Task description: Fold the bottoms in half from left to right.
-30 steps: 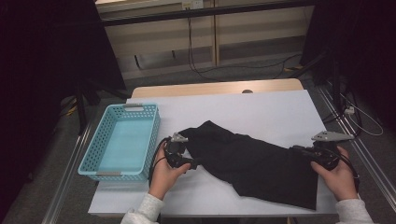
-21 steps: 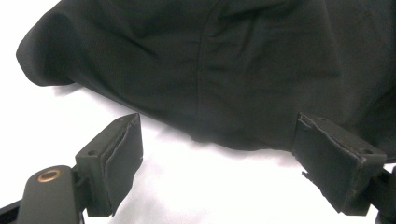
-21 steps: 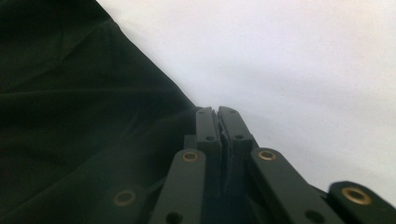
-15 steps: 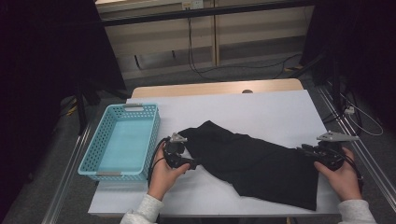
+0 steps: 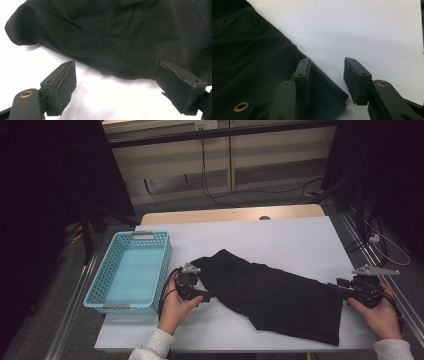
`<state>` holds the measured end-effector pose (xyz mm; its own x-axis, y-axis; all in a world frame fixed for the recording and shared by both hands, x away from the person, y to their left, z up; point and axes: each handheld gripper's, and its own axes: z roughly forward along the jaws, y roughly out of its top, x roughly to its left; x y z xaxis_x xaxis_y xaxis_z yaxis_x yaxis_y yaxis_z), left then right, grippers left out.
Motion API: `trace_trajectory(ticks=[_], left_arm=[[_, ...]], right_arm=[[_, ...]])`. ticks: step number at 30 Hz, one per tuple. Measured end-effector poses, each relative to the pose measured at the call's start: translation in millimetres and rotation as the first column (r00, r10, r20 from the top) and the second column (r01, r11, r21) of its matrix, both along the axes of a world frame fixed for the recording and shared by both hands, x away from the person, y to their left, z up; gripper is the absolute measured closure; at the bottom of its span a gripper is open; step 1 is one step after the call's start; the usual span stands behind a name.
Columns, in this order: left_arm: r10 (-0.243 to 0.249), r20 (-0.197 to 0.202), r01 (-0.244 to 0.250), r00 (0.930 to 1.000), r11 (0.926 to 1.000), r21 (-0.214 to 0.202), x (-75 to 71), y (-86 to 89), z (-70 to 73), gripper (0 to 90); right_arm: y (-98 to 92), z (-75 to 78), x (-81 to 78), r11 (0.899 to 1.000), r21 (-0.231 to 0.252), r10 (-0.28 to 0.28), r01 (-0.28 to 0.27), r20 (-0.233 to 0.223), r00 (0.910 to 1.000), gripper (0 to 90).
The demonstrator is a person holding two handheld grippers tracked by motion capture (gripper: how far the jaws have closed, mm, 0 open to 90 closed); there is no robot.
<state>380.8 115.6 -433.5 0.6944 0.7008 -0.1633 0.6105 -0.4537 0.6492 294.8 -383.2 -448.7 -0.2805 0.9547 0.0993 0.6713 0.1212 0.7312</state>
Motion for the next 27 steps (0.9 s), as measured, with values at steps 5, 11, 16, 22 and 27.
trace_trajectory(ticks=[5,11,16,22,27], left_arm=[[0.000,0.002,0.000,1.0000,1.0000,-0.009,-0.3,-1.2,1.8,16.3],[0.003,0.009,-0.003,1.0000,1.0000,-0.007,-0.3,-2.2,0.7,16.3],[0.000,0.011,0.001,0.9999,1.0000,-0.008,-0.4,-2.6,1.3,16.3],[-0.001,0.012,0.001,0.9999,1.0000,-0.004,0.9,-2.2,1.7,16.3],[0.013,0.013,-0.013,0.9998,0.9998,-0.018,1.8,-0.6,3.1,16.3]], right_arm=[[-1.0,-5.5,-3.7,1.000,-0.006,0.027,-0.027,-0.007,0.9996,58.9],[6.4,-5.1,-2.6,0.999,0.002,0.042,-0.042,-0.017,0.9989,79.9],[10.0,-3.6,-2.1,0.999,-0.001,0.047,-0.047,-0.022,0.9986,87.7],[7.2,-1.3,-5.5,0.999,-0.008,0.044,-0.044,-0.030,0.9986,88.5],[-0.4,1.8,-10.2,1.000,-0.002,0.022,-0.022,-0.024,0.9995,88.7]])
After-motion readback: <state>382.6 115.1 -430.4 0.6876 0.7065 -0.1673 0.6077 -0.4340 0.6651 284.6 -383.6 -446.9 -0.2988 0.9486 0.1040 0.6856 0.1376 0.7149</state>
